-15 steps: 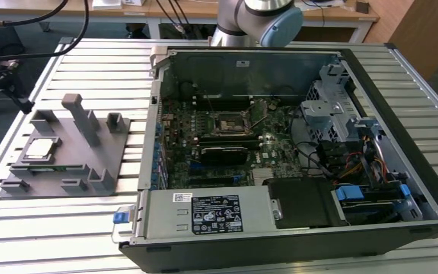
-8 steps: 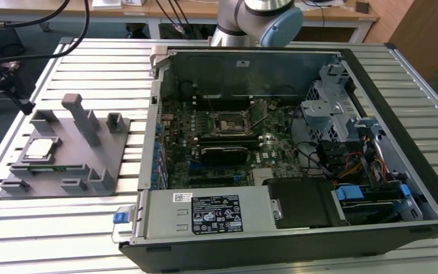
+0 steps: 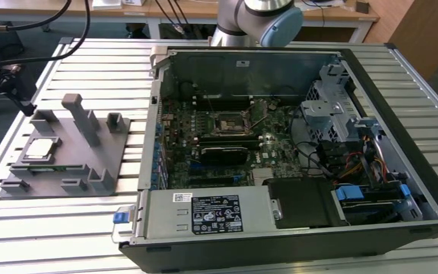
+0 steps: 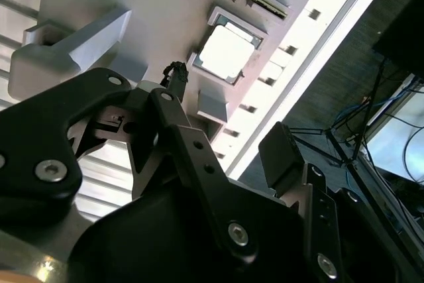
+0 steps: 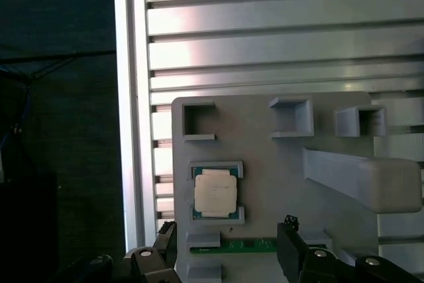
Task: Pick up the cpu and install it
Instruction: 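Pick up the cpu and move it towards the insertion slot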
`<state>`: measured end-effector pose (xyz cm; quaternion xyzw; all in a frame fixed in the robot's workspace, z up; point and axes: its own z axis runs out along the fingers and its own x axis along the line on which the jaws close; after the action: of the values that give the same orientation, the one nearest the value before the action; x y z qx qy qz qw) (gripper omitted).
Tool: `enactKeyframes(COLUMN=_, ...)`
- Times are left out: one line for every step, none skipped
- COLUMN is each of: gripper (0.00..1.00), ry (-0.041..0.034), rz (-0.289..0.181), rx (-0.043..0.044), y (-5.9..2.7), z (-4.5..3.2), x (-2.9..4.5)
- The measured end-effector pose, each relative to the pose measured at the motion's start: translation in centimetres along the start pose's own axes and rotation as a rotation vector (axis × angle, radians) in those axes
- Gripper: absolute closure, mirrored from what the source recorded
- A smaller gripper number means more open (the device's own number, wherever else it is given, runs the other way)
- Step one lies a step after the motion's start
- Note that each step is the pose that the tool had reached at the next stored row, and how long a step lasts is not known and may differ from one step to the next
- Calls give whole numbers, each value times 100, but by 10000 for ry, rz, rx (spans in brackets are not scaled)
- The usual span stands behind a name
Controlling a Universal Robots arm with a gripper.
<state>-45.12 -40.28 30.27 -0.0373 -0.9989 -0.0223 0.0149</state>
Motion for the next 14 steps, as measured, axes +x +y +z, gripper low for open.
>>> enactKeyframes(gripper=30, ry=0, rz=0, rx=0, y=0, z=7, x=0)
enactKeyframes(gripper=30, ry=1, rz=0, rx=1, y=-1, z=13, x=-1)
enactKeyframes(gripper=30, ry=0, rz=0, rx=0, y=-1, z=19, x=-1)
enactKeyframes(gripper=30, ry=0, rz=0, rx=0, y=-1, z=25, x=-1)
enactKeyframes(gripper=30, ry=0, rz=0, rx=1, y=-1, z=30, x=-1)
enactKeyframes(gripper=30, ry=0, rz=0, rx=1, y=-2, z=34, x=-1)
enactKeyframes(gripper=30, ry=-1, rz=0, rx=1, y=-3, z=37, x=-1)
enactKeyframes(gripper=30, ry=-5, rz=0, rx=0, y=-4, z=42, x=-1)
enactKeyframes(gripper=30, ry=-7, rz=-1, rx=-1, y=-5, z=47, x=-2)
enactKeyframes(gripper=30, ry=-9, rz=-1, rx=-2, y=-5, z=55, x=-2)
enactKeyframes(gripper=30, ry=-9, rz=-1, rx=-1, y=-5, z=62, x=-2)
enactKeyframes(gripper=30, ry=-7, rz=-1, rx=2, y=-6, z=69, x=-2)
enactKeyframes(gripper=30, ry=-7, rz=-4, rx=3, y=-6, z=79, x=-3)
enactKeyframes(gripper=30, ry=-7, rz=-13, rx=4, y=-7, z=91, x=-3)
